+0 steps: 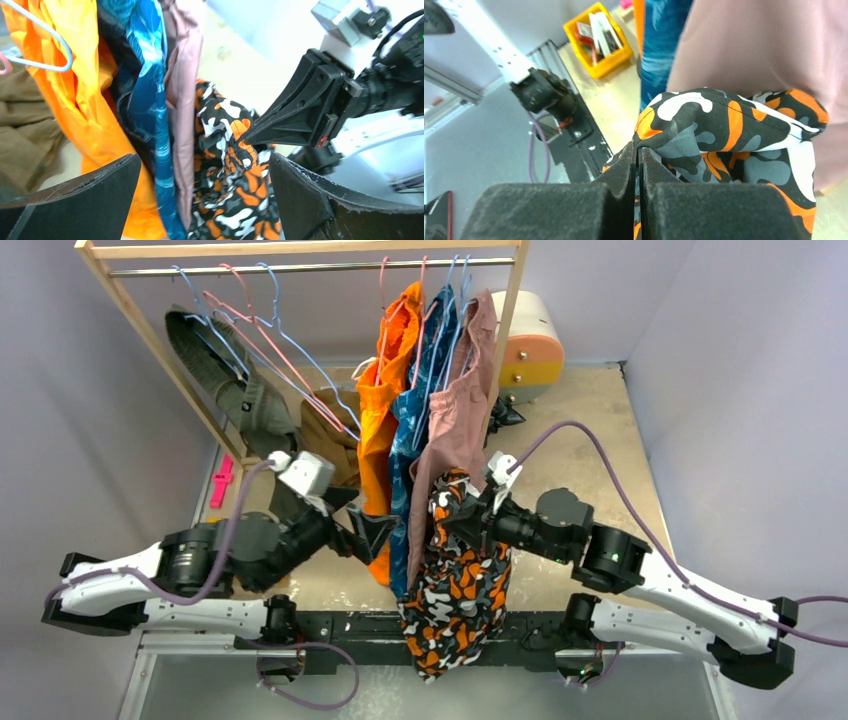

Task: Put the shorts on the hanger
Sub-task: Adjust the shorts at the center of the board.

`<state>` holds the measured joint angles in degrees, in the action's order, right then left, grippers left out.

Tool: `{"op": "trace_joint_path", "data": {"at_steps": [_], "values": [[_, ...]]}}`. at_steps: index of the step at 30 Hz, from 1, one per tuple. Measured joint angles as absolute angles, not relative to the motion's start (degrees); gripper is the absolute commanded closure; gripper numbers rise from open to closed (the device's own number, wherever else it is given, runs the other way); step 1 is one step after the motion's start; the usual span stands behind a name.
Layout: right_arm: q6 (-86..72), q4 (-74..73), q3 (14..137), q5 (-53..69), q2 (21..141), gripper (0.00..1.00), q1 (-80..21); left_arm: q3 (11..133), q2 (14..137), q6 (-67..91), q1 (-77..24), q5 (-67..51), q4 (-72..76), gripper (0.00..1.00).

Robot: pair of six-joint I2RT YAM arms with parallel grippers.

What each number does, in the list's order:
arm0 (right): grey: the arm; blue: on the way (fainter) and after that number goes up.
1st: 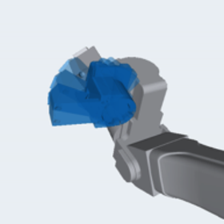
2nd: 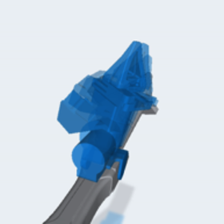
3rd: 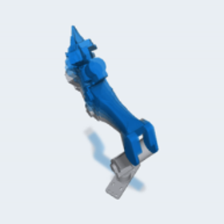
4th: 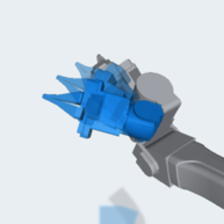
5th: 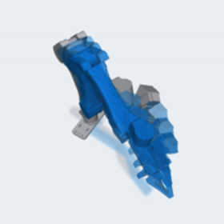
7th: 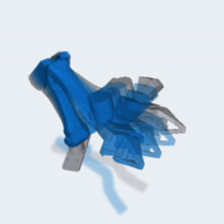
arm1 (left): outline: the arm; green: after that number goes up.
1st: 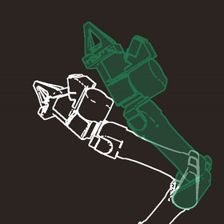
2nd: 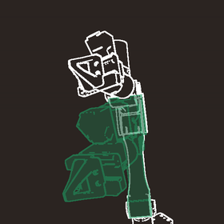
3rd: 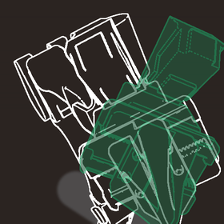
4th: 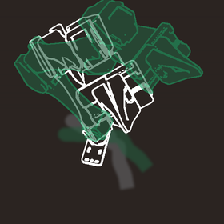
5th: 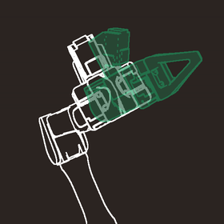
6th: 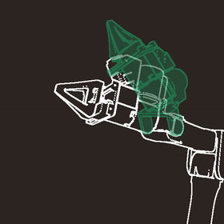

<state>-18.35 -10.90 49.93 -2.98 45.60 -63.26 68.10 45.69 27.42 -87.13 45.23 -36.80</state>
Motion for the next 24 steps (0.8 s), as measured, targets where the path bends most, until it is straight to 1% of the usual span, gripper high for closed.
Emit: {"op": "trace_joint_path", "data": {"at_steps": [3,5,7,14,18,24], "values": [[-18.3,-10.7,52.1,0.1,43.7,1.00,-63.3,68.1,42.1,27.3,-87.1,41.9,-34.3,0.00],[-18.3,-10.4,54.2,1.5,43.4,1.00,-63.3,68.8,42.4,26.9,-87.1,39.0,-33.3,0.05],[-18.3,-9.8,56.8,2.9,43.4,1.00,-63.3,69.9,44.3,26.0,-87.1,35.5,-33.4,0.09],[-20.0,-7.9,60.1,5.8,43.0,1.00,-63.3,73.7,54.7,21.6,-87.1,25.7,-35.2,0.10],[-21.2,-7.8,60.1,5.8,43.1,1.00,-63.3,73.7,55.2,19.2,-87.1,24.0,-36.9,0.11],[-22.6,-7.7,59.8,5.8,43.1,1.00,-63.3,75.3,54.0,16.6,-87.1,25.1,-39.0,0.15]]}}
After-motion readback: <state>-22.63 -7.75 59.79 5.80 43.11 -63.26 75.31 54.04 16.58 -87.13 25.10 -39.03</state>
